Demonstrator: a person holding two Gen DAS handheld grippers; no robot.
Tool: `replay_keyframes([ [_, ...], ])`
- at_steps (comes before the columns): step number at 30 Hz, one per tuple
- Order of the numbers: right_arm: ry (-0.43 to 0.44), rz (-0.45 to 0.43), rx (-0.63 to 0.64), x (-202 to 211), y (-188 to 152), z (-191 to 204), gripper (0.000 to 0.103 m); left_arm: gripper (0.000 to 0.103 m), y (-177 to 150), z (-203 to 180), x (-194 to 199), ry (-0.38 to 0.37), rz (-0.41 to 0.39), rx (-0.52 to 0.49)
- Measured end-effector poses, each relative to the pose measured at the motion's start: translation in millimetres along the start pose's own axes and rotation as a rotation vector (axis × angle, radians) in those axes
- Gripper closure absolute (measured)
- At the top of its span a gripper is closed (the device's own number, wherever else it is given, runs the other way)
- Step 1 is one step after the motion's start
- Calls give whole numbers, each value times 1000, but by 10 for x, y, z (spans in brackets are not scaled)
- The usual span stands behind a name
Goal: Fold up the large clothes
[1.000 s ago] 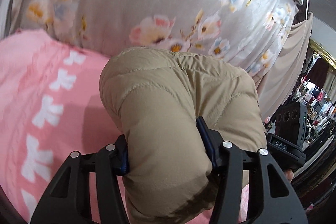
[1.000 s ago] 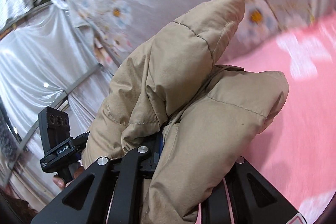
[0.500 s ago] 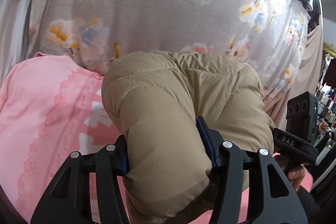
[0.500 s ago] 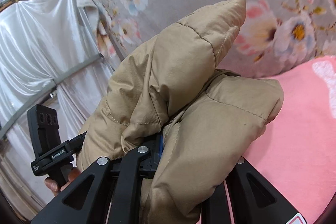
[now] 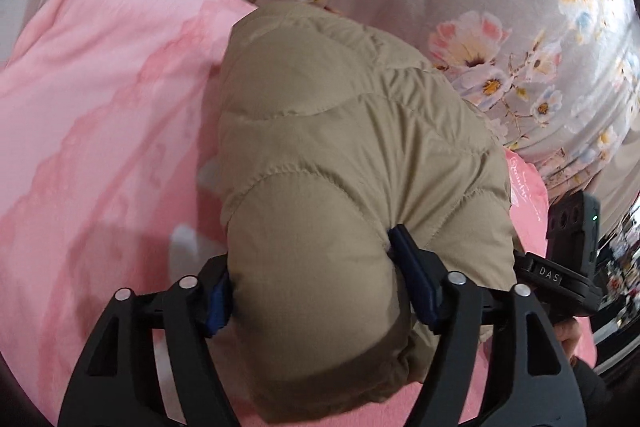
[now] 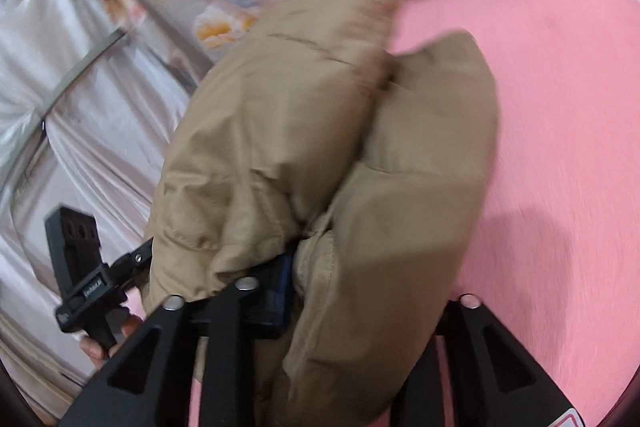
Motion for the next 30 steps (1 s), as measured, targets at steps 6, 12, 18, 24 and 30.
replay_keyframes([
  [6,-186,5,-2,628,-233,-57,54,17,-52,-325,325,249,56,-99],
  [12,-317,-144,117,1345,-233,421,89,17,-3,-918,523,548,49,-224],
  [18,-420,-194,292,1144,-231,1017,93,17,42,-1090,211,551,45,-174],
  [24,-509,-149,311,672,-246,1021,95,15,-19,-854,-87,570,71,-76],
  [30,-551,-110,278,404,-273,826,95,14,-56,-775,-173,571,68,-65],
])
Point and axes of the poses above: each gripper's, at about its wrist camera, not at the fingertips, and x roughly against the way its jaws point, z to its left, y to its top, the point moved 3 cm from there along -x, roughly the way its jaws point, and after that the axes turned 13 degrees about -y, right-handed, at the moved point
